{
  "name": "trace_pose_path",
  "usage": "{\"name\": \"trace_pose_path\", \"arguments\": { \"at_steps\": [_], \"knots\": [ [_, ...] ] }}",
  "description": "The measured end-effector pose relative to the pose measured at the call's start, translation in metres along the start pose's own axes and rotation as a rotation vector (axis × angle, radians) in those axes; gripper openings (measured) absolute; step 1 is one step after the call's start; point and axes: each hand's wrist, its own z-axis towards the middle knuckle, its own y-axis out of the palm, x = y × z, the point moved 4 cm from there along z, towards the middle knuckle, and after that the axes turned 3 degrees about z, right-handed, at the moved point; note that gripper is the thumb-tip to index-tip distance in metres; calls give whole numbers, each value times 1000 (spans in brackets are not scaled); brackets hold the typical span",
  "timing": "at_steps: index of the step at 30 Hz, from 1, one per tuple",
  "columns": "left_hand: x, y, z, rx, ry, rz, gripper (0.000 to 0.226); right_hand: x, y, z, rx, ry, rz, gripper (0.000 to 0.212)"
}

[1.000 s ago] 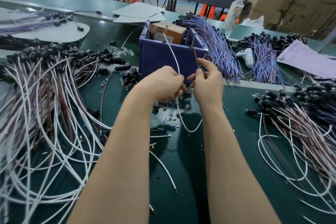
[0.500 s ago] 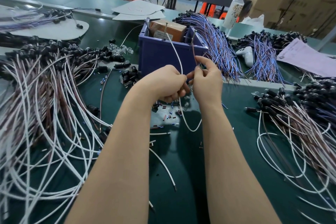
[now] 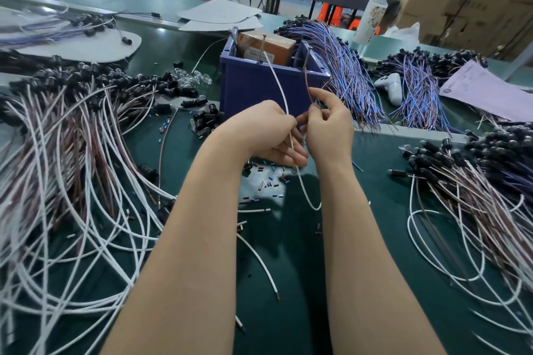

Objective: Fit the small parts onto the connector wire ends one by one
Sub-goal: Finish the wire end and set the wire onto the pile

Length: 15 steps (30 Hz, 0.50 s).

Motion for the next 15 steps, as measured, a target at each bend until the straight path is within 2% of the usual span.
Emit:
{"name": "trace_pose_path", "arguments": {
  "at_steps": [7,15],
  "knots": [
    [-3,1,0,-15,-29,-42,20,0,-1,1,2,3,-7,30],
    [-4,4,-1,-41,-25,-88,20,2,1,1,-1,0,-7,29]
  ]
}}
